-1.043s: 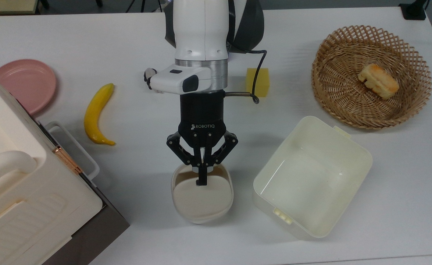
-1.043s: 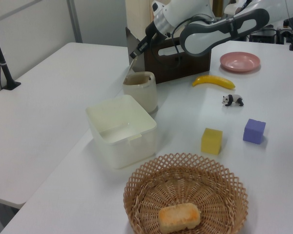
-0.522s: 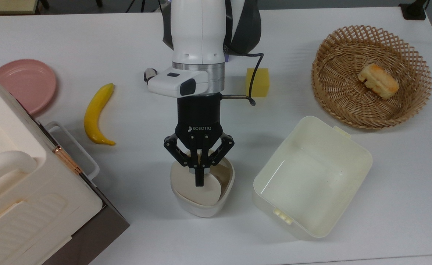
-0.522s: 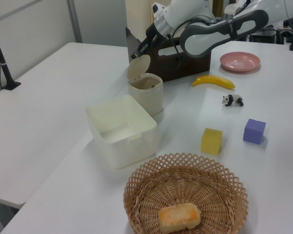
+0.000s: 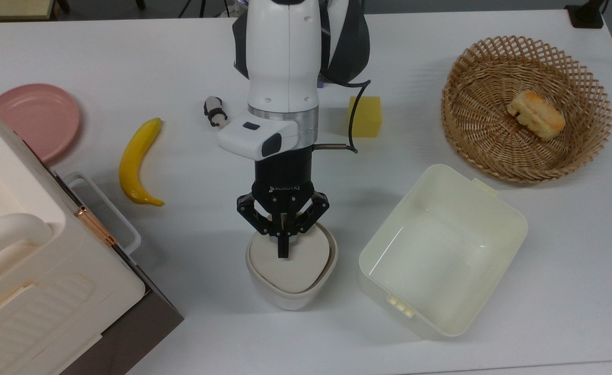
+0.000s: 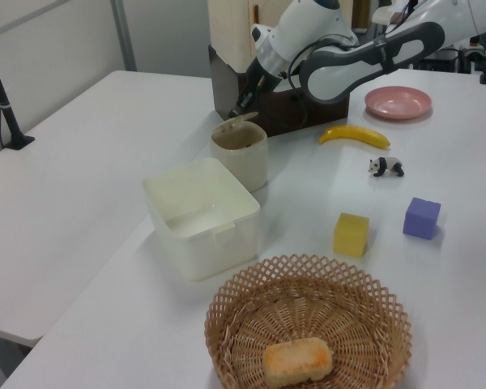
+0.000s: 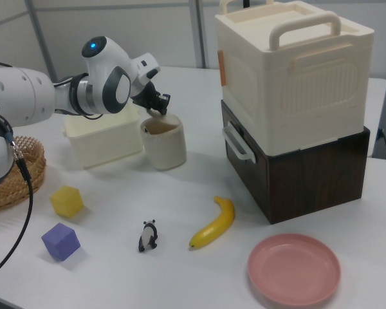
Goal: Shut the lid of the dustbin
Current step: 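Push the flip lid down with the gripper fingers toward the bin rim, then press the lid flat onto the dustbin with the gripper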
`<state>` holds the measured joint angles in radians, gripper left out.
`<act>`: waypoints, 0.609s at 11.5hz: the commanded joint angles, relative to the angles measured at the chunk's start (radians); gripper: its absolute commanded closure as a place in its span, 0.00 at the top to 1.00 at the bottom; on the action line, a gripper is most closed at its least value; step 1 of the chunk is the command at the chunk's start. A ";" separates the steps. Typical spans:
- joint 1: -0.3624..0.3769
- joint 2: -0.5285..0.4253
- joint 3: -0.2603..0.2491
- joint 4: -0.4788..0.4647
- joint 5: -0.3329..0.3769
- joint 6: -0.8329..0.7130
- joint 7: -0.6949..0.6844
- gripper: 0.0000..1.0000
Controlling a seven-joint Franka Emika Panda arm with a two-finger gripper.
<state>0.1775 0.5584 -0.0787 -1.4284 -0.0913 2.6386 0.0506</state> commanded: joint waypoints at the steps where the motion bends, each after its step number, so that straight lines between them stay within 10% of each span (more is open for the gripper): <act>1: 0.016 -0.020 0.000 -0.047 -0.008 -0.058 -0.029 0.02; 7: 0.062 -0.006 0.000 -0.096 -0.010 -0.062 -0.035 0.02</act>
<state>0.2079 0.5567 -0.0753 -1.4717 -0.0918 2.5978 0.0277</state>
